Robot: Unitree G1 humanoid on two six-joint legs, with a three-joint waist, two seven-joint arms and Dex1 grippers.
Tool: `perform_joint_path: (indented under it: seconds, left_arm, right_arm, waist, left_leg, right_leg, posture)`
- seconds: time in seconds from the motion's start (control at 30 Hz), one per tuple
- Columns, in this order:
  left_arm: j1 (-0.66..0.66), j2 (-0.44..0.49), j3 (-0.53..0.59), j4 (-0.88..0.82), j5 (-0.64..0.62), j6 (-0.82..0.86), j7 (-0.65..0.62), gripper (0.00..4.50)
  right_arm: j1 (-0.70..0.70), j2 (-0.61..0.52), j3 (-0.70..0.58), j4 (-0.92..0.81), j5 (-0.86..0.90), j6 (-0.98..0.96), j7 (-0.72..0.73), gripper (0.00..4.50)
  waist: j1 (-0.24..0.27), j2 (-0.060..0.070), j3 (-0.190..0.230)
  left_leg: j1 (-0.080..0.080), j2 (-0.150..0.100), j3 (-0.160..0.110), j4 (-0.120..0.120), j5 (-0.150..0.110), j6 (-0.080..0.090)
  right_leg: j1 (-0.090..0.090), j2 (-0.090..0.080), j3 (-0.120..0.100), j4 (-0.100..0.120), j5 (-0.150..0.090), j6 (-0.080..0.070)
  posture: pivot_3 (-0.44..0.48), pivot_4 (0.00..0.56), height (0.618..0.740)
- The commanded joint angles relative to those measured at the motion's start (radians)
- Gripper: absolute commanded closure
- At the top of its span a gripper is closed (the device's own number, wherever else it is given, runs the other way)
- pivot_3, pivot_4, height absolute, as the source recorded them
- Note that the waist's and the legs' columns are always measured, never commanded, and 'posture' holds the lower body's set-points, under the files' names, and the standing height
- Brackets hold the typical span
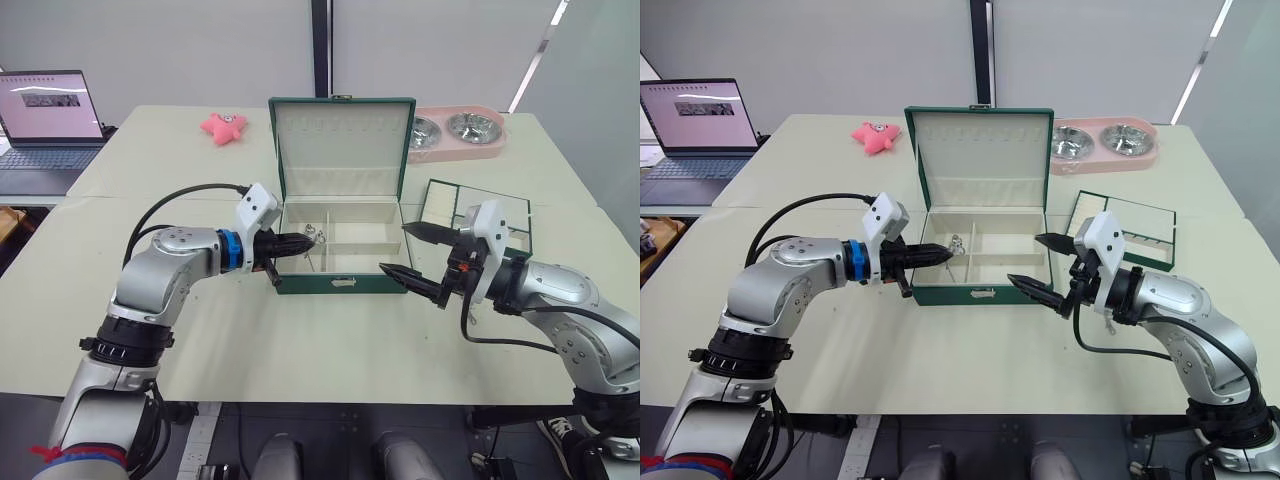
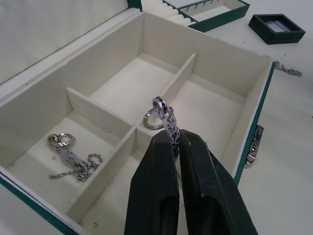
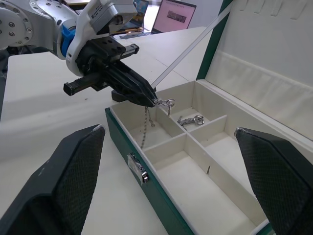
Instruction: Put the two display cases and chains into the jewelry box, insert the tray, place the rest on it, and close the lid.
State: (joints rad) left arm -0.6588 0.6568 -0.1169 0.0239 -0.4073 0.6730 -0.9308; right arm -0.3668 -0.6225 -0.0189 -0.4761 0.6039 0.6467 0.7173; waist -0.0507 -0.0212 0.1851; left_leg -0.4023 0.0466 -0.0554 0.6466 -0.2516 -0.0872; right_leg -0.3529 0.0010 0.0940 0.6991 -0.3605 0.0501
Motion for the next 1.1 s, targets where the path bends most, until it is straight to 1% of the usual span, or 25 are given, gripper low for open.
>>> perform_joint_path:
  seconds: [0.03, 0.37, 0.4, 0.47, 0.67, 0.7, 0.73, 0.77, 0.83, 0.87, 1.03, 1.1]
  left_arm:
    - [0.008, 0.001, 0.008, -0.015, 0.014, -0.020, -0.009, 4.49]
    - [0.035, 0.009, 0.030, -0.045, 0.020, -0.001, 0.011, 4.49]
    - [0.035, 0.008, 0.031, -0.046, 0.020, 0.000, 0.014, 3.96]
    - [0.033, 0.006, 0.035, -0.047, 0.018, 0.001, 0.016, 3.52]
    - [0.034, -0.001, 0.051, -0.054, -0.003, 0.005, 0.016, 1.67]
    - [0.034, -0.005, 0.059, -0.057, -0.014, 0.006, 0.013, 1.44]
    - [0.032, -0.012, 0.071, -0.062, -0.028, 0.011, 0.012, 1.03]
    - [0.027, -0.020, 0.087, -0.068, -0.046, 0.020, 0.011, 0.80]
    - [0.027, -0.025, 0.122, -0.096, -0.096, 0.049, 0.002, 0.16]
    - [0.029, -0.026, 0.141, -0.108, -0.120, 0.063, 0.001, 0.05]
    - [0.058, 0.005, 0.302, -0.174, -0.266, 0.180, 0.031, 0.05]
    - [0.093, 0.031, 0.385, -0.205, -0.329, 0.235, 0.051, 0.05]
  right_arm:
    - [-0.001, -0.002, -0.026, -0.040, 0.012, -0.011, -0.004, 0.00]
    - [-0.003, -0.001, -0.021, -0.030, 0.014, -0.014, 0.005, 0.00]
    - [-0.005, -0.001, -0.020, -0.027, 0.014, -0.016, 0.006, 0.00]
    - [-0.007, -0.001, -0.019, -0.023, 0.013, -0.017, 0.009, 0.00]
    - [-0.008, -0.004, -0.019, -0.015, 0.011, -0.019, 0.019, 0.00]
    - [-0.007, -0.005, -0.020, -0.013, 0.010, -0.021, 0.021, 0.00]
    - [-0.004, -0.007, -0.023, -0.010, 0.009, -0.022, 0.024, 0.00]
    - [0.000, -0.012, -0.028, -0.006, 0.008, -0.024, 0.028, 0.00]
    - [0.014, -0.026, -0.051, 0.004, 0.009, -0.029, 0.039, 0.00]
    - [0.022, -0.033, -0.066, 0.010, 0.013, -0.030, 0.044, 0.00]
    - [0.108, -0.065, -0.168, 0.041, 0.028, -0.046, 0.067, 0.00]
    - [0.158, -0.065, -0.232, 0.071, 0.042, -0.054, 0.068, 0.00]
  waist:
    - [0.000, 0.000, 0.000]
    - [0.001, 0.000, 0.000]
    - [0.001, 0.000, 0.000]
    - [0.001, 0.000, 0.000]
    - [0.001, 0.000, 0.000]
    - [0.001, 0.000, 0.000]
    - [0.001, 0.000, 0.000]
    - [0.001, 0.000, 0.000]
    - [0.002, 0.000, 0.000]
    - [0.002, 0.000, 0.000]
    - [0.000, 0.000, 0.000]
    - [-0.001, 0.000, 0.000]
  left_leg:
    - [0.000, 0.000, 0.000, 0.000, 0.000, 0.000]
    - [0.000, 0.000, 0.000, 0.000, 0.000, 0.000]
    - [0.000, 0.000, 0.000, 0.000, 0.000, 0.000]
    - [0.000, 0.000, 0.000, 0.000, 0.000, 0.000]
    - [0.000, 0.000, 0.000, 0.000, 0.000, 0.000]
    - [0.000, 0.000, 0.000, 0.000, 0.000, 0.000]
    - [0.000, 0.000, 0.000, 0.000, 0.000, 0.000]
    - [0.000, 0.000, 0.000, 0.000, 0.000, 0.000]
    - [0.000, 0.000, 0.000, 0.000, 0.000, 0.000]
    - [-0.001, 0.000, 0.000, 0.000, 0.000, 0.000]
    - [0.000, 0.000, 0.000, 0.000, 0.000, 0.000]
    - [0.000, 0.000, 0.000, 0.000, 0.000, 0.000]
  right_leg:
    - [0.000, 0.000, 0.000, 0.000, 0.000, 0.000]
    - [0.000, 0.000, 0.000, 0.000, 0.000, 0.000]
    - [0.000, 0.000, 0.000, 0.000, 0.000, 0.000]
    - [0.000, 0.000, 0.000, 0.000, 0.000, 0.000]
    - [0.000, 0.000, 0.000, 0.000, 0.000, 0.000]
    - [0.000, 0.000, 0.000, 0.000, 0.000, 0.000]
    - [0.000, 0.000, 0.000, 0.000, 0.000, 0.000]
    - [0.000, 0.000, 0.000, 0.000, 0.000, 0.000]
    - [0.000, 0.000, 0.000, 0.000, 0.000, 0.000]
    - [0.000, 0.000, 0.000, 0.000, 0.000, 0.000]
    - [0.000, 0.000, 0.000, -0.001, 0.000, 0.000]
    - [0.000, 0.000, 0.000, -0.001, 0.000, 0.000]
  posture:
    - [0.000, 0.150, 0.740]
    - [0.000, 0.150, 0.740]
    - [0.000, 0.150, 0.740]
    - [0.000, 0.150, 0.740]
    - [0.000, 0.150, 0.740]
    - [0.000, 0.150, 0.740]
    - [0.000, 0.150, 0.740]
    - [0.000, 0.150, 0.740]
    - [0.000, 0.150, 0.740]
    - [0.000, 0.150, 0.740]
    - [0.000, 0.150, 0.740]
    - [0.000, 0.150, 0.740]
